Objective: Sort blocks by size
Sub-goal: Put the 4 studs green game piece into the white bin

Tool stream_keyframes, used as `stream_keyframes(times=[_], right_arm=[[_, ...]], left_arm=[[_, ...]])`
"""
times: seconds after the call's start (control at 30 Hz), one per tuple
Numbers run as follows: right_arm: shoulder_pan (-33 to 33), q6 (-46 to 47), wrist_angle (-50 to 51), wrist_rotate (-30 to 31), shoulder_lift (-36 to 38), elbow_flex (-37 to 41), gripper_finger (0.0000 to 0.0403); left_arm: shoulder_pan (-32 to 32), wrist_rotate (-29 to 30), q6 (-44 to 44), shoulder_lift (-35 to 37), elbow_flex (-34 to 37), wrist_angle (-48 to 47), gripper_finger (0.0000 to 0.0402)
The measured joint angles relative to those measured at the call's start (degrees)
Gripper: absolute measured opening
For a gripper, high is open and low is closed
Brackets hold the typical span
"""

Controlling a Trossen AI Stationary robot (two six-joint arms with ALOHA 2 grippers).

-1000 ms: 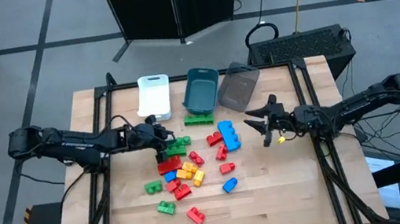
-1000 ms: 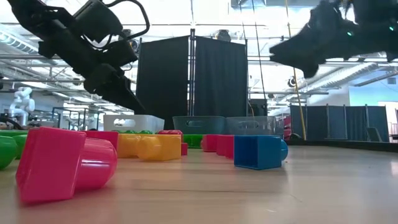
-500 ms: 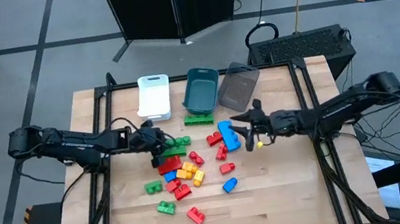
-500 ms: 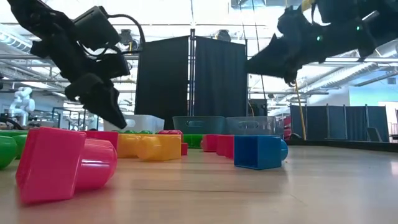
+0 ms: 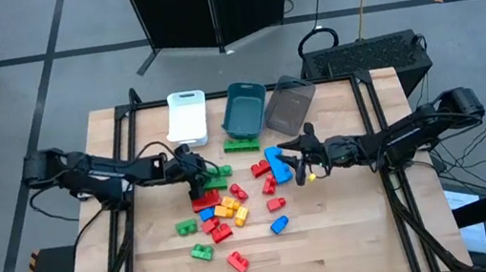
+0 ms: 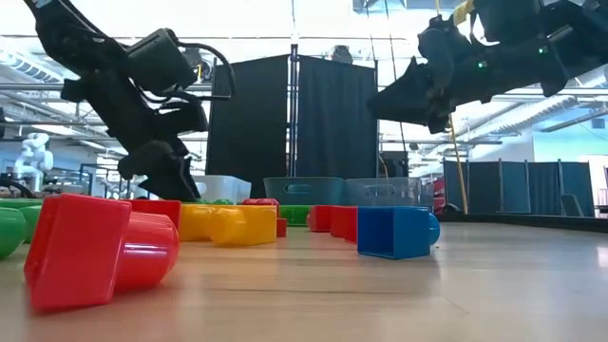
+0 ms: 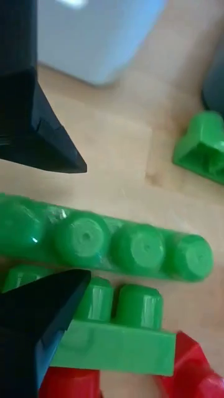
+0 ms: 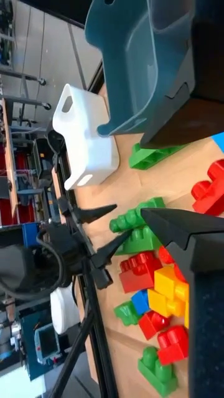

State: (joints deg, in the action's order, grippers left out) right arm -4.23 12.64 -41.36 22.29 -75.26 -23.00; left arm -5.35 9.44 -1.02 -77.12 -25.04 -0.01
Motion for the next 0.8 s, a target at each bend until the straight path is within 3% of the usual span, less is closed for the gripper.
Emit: stream_keyframes(times=[0.13, 0.37, 0.8], right_arm=[[0.0, 0.0, 0.2, -0.2, 0.0, 0.0, 0.0151], [-0.1, 0.1, 0.4, -0.2, 0.0, 0.0, 0.0151], [-0.1, 0.2, 0.8, -1.6, 0.0, 0.0, 0.0151]], left_arm=[[-0.3, -4.1, 0.0, -2.0, 0.0, 1.5, 0.0257], [-0.3, -5.9, -0.1, -2.5, 0.0, 1.5, 0.0251], [-0.3, -4.4, -0.1, -2.3, 0.2, 1.0, 0.0135]])
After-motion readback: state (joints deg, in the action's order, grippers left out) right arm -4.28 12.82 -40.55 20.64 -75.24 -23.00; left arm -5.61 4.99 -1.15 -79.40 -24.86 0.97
